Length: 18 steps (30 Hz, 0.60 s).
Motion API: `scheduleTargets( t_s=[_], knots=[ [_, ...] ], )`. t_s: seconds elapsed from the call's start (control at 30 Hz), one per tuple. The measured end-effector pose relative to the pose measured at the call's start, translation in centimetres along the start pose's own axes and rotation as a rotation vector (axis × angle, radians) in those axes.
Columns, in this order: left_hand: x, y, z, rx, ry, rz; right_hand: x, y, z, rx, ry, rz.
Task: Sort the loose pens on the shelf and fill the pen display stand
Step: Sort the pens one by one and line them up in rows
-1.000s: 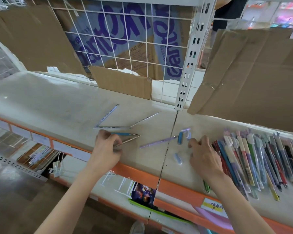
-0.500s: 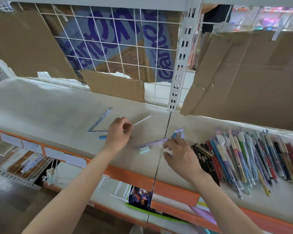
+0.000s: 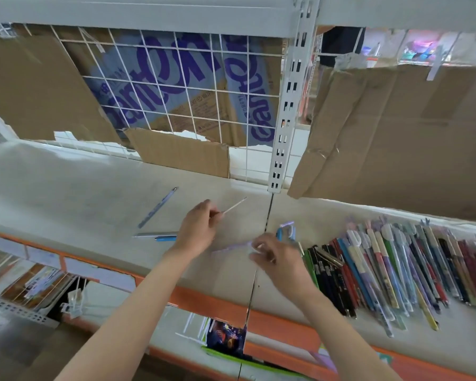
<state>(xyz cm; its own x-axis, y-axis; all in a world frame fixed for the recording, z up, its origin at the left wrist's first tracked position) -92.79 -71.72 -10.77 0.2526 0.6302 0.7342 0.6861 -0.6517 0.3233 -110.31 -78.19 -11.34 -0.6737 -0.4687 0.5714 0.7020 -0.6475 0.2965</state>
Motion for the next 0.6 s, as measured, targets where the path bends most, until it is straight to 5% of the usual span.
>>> scheduleTargets(
  t_s=[0.13,0.6],
  knots=[
    [1.2,-4.5,-2.8,-0.122,-0.206,0.093,3.9,0.7,-3.4,-0.259,0.322,-0.119],
    [1.2,-5.8,-4.0,-0.19,-0.25,0.109,4.5,1.2,-2.0,-0.195,0.364,-0.128]
  ],
)
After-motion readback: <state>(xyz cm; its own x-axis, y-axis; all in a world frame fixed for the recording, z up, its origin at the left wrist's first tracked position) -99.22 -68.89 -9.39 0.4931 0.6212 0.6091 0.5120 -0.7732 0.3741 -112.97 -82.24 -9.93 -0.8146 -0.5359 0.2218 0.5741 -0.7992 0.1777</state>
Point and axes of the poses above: each hand's wrist, its own y-axis towards the middle knuckle, its own x-axis out of the back of the hand, z = x × y, the point moved 9 cm from there along y, towards the middle knuckle, and after that the axes turned 8 degrees about -z, right-handed, at the moved point
